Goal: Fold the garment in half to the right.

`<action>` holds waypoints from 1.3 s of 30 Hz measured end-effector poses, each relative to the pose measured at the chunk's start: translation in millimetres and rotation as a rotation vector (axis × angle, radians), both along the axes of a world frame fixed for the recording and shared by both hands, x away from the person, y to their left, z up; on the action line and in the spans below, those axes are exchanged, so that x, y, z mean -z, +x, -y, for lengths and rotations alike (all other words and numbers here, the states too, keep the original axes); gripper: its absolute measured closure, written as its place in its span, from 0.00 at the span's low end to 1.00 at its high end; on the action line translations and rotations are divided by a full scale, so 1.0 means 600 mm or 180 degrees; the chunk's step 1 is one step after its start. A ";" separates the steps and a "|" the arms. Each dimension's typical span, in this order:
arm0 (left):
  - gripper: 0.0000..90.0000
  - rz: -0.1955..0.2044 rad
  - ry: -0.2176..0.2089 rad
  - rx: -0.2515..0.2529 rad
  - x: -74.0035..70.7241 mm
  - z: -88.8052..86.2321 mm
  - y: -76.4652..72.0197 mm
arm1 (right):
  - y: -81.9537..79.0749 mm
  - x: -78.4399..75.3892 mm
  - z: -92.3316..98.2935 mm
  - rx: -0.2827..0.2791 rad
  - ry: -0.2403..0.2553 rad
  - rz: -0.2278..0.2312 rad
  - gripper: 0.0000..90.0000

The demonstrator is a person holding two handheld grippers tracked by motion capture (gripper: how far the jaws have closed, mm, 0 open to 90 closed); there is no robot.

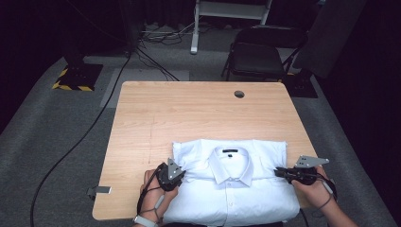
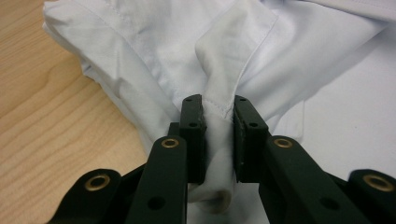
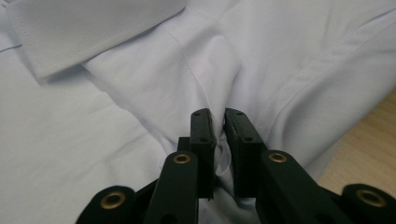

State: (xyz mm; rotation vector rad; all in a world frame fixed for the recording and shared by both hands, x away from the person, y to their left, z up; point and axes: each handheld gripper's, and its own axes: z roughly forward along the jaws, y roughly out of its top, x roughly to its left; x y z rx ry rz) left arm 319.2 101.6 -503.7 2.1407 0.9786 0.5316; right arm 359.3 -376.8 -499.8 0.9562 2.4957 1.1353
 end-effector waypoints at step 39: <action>0.86 0.0236 -0.0161 -0.0273 -0.079 -0.015 0.180 | 0.199 -0.082 -0.040 0.0280 -0.0018 0.0330 0.92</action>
